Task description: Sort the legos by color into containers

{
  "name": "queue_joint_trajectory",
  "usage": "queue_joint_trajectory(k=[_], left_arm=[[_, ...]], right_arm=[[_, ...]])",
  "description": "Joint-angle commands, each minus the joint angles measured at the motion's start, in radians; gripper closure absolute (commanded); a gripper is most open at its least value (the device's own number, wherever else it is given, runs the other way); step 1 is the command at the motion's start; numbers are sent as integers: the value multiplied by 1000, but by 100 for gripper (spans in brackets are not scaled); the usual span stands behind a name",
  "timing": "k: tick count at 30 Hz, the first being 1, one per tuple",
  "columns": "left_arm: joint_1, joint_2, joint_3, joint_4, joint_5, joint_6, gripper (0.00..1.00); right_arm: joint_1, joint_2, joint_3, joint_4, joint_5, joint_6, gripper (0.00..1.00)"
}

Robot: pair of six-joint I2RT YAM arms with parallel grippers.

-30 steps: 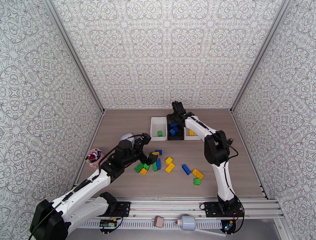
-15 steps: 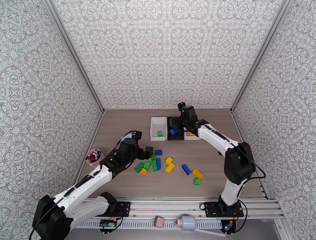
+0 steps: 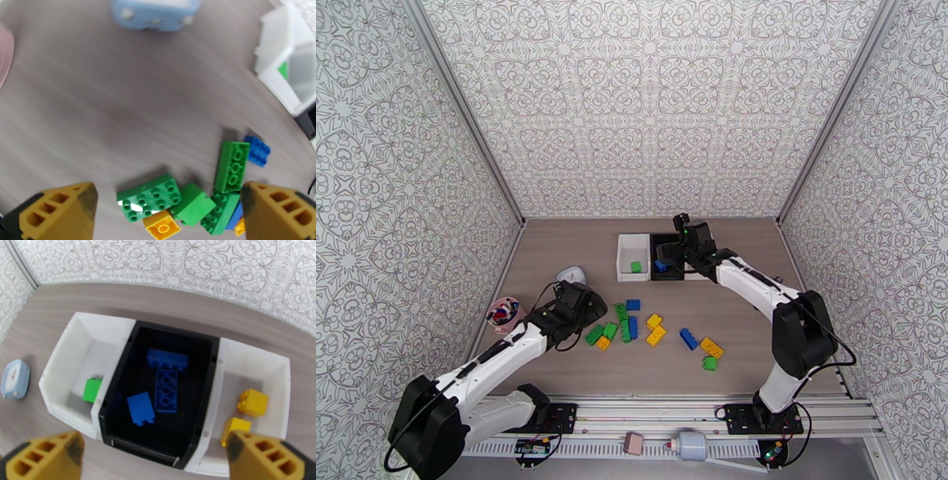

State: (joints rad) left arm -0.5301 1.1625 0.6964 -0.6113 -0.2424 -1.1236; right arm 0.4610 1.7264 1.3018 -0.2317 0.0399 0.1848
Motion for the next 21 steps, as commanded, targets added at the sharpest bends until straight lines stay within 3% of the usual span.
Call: queue_joint_trajectory(k=[1,12,21], left_arm=[[15,39,25,-69,34,-136,0],[39,257,94,-61,234,-107,1],[44,350,144,-129,263,-103,8]], right_arm=[[7,-44,-36,20,-5,2,1],[6,-65,-88,31,15,27,1],[7,-67,-92,21,24,38,1]])
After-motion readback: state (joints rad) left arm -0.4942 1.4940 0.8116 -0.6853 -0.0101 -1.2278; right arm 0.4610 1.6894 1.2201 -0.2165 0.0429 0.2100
